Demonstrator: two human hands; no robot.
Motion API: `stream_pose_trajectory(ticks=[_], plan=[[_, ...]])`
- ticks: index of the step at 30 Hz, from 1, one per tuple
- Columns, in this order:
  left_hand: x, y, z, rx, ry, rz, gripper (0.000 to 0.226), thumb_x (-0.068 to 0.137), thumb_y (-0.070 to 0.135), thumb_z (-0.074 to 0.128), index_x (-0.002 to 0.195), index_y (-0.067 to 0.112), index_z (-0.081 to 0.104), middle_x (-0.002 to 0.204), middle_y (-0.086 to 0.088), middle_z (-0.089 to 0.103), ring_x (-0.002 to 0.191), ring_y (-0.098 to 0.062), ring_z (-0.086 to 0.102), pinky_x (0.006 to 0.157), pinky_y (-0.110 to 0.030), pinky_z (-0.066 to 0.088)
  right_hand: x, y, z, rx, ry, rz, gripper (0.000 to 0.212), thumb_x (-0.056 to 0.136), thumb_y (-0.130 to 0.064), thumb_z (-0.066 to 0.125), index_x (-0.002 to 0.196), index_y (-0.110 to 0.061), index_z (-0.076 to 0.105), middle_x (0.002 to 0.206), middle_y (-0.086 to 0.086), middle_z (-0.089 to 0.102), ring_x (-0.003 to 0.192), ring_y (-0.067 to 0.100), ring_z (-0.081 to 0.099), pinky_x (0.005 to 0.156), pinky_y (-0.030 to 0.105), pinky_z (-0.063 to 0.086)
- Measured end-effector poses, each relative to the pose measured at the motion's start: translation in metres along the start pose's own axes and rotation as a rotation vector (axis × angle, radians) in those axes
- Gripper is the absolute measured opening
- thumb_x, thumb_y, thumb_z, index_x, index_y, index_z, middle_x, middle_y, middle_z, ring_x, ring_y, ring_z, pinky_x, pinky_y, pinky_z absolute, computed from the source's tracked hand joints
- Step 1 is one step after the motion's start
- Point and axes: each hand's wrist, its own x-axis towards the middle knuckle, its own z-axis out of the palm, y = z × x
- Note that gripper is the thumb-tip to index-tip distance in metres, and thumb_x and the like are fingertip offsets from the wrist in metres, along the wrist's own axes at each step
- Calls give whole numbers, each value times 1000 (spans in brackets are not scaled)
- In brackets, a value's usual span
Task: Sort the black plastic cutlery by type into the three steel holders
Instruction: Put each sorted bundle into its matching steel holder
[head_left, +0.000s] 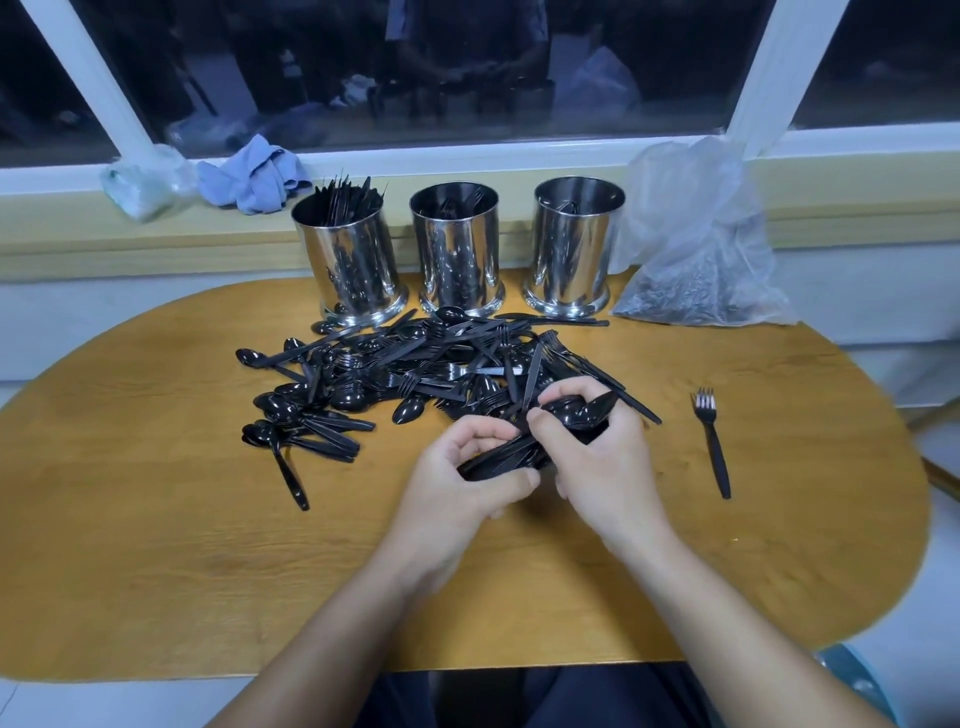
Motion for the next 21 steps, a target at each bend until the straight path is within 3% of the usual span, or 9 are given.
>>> stream_pose_trajectory(ticks=[2,5,10,13,18,21], plan=[[1,2,12,-139,11,-15,23,95,14,83,115,8,75,92,-11,72,75,-22,61,56,-28,45,1,-1,-3,105,3,31,12,95,-19,79,102,-24,71,82,13,73,59,35,65,53,44,50],[6,3,23,-8,61,36,23,114,31,64,105,14,77,81,-15,70,72,-24,61,51,-31,42,5,-1,-6,243,-43,65,24,93,-8,82,112,-18,70,95,18,76,59,51,67,57,44,52],[18,0,35,162,164,100,37,116,29,57,85,13,70,74,-22,65,57,-22,56,55,-30,39,11,3,-4,307,57,108,30,89,-12,87,114,-22,74,93,19,76,63,32,62,55,41,52],[28,-1,43,158,178,120,34,113,19,56,83,15,71,67,-15,66,56,-23,56,57,-29,38,21,1,-8,297,118,122,23,88,-10,86,107,-17,74,82,16,74,56,29,58,51,38,46],[52,16,54,121,104,119,32,113,18,56,90,16,78,62,-19,62,55,-25,52,51,-31,38,51,-17,-27,164,86,48,21,89,-1,79,100,-14,69,67,8,60,49,25,50,48,31,41],[72,33,66,101,51,142,39,115,22,52,84,10,72,64,-28,56,57,-26,47,49,-31,33,78,-39,-41,87,14,-54,20,89,1,78,100,-15,71,66,7,57,49,25,47,49,32,41]])
